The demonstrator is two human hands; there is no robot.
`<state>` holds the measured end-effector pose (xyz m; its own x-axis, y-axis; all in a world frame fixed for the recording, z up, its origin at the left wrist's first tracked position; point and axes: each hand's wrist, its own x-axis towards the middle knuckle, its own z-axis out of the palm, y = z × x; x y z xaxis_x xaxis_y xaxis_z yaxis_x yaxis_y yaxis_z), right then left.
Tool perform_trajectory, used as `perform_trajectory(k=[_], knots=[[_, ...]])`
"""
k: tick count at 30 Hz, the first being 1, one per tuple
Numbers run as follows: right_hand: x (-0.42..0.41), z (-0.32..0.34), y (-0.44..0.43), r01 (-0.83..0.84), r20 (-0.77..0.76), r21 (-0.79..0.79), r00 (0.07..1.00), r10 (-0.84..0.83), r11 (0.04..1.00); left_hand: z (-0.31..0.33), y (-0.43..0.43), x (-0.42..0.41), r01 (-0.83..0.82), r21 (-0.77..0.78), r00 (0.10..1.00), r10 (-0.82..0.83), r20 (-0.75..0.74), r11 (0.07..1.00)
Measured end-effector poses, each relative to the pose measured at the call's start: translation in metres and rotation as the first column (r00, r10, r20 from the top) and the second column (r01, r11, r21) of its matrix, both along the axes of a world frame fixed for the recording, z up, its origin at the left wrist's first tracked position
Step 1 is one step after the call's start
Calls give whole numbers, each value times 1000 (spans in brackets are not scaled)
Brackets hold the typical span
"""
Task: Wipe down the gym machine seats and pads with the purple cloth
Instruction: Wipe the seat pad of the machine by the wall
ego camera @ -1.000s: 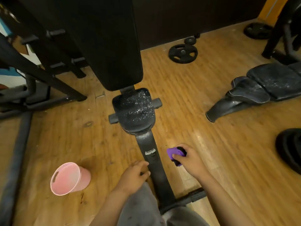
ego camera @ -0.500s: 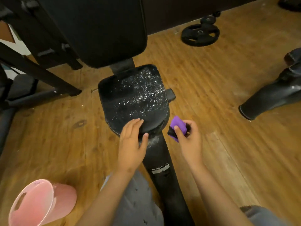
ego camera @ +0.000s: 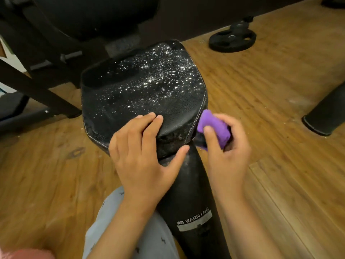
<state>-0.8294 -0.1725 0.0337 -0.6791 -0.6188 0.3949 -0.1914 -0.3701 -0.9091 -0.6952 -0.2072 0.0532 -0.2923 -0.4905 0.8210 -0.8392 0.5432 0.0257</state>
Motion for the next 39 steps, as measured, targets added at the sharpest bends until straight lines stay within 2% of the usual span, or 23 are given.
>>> perform_trajectory(k=[2,8,11,14,18,22,27,29,32,34,39], knots=[[-17,13,-12,18,42,-14,999,-17,1000,-3,-2,1,-14,-27,999,15,48,1000],[16,-7,16,-74,44,23,996,72,997,-10,-7,-8,-43,-118,998,38,-44,992],[-11,5,-5,-39,95,13,995,37,999,-9,-7,-8,-46,-123,998,41,-46,991],[-34,18,-17,-59,21,42,998,58,997,-8,-6,-9,-48,-118,998,43,-44,992],[-9,9,12,-141,31,93,990,139,986,-6,-5,-9,-41,-99,998,35,-59,994],[-14,16,12,-102,-26,180,994,108,978,-1,0,-8,0,-7,998,-1,-70,1000],[-17,49,6,-15,-152,209,987,48,978,39,2,8,254,227,960,-217,-175,940],[-14,63,5,-14,-179,219,982,54,976,55,-16,22,262,266,953,-205,-223,928],[-19,83,0,4,-310,302,946,94,953,67,-44,34,244,371,947,-138,-290,896],[-26,96,-7,-3,-352,382,924,149,924,68,-49,34,243,457,955,-127,-269,856],[-33,120,-19,41,-419,569,874,247,821,64,-47,32,223,510,974,-172,-146,830]])
